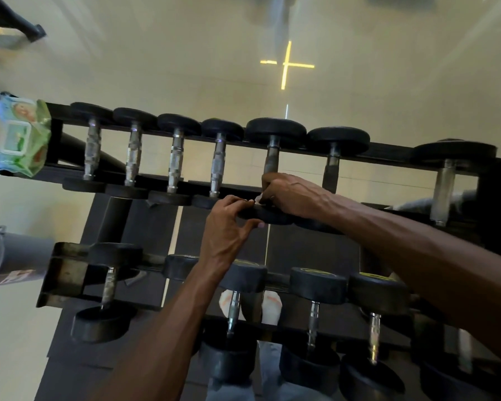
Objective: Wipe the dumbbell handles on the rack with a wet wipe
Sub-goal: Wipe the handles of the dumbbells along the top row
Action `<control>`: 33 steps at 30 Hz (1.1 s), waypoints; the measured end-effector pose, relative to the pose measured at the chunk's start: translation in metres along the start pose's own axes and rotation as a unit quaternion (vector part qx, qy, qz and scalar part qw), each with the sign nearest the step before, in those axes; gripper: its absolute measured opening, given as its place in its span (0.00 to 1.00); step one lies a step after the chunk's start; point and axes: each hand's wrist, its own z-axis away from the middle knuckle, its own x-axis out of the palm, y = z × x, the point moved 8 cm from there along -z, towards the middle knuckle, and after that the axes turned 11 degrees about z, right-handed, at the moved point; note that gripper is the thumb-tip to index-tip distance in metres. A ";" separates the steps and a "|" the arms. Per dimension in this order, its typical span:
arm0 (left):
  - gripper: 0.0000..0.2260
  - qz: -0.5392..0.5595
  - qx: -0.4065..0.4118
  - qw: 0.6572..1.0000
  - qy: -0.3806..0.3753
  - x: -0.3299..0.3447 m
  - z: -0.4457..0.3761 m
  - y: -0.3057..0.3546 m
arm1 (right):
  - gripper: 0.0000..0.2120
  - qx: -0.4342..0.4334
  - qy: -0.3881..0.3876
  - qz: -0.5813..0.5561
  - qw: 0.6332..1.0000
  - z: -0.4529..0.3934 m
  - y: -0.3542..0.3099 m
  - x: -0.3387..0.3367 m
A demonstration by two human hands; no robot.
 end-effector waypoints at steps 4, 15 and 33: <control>0.24 0.006 -0.001 1.000 0.008 0.000 0.000 -0.003 | 0.09 0.102 0.124 -0.037 0.986 -0.015 0.035 -0.035; 0.24 0.005 0.020 1.000 -0.002 -0.002 -0.001 -0.007 | 0.06 0.205 0.125 -0.100 0.966 0.014 0.019 -0.004; 0.23 0.019 -0.041 0.998 0.034 0.005 0.007 -0.006 | 0.08 0.227 0.167 -0.128 0.951 0.004 0.039 -0.011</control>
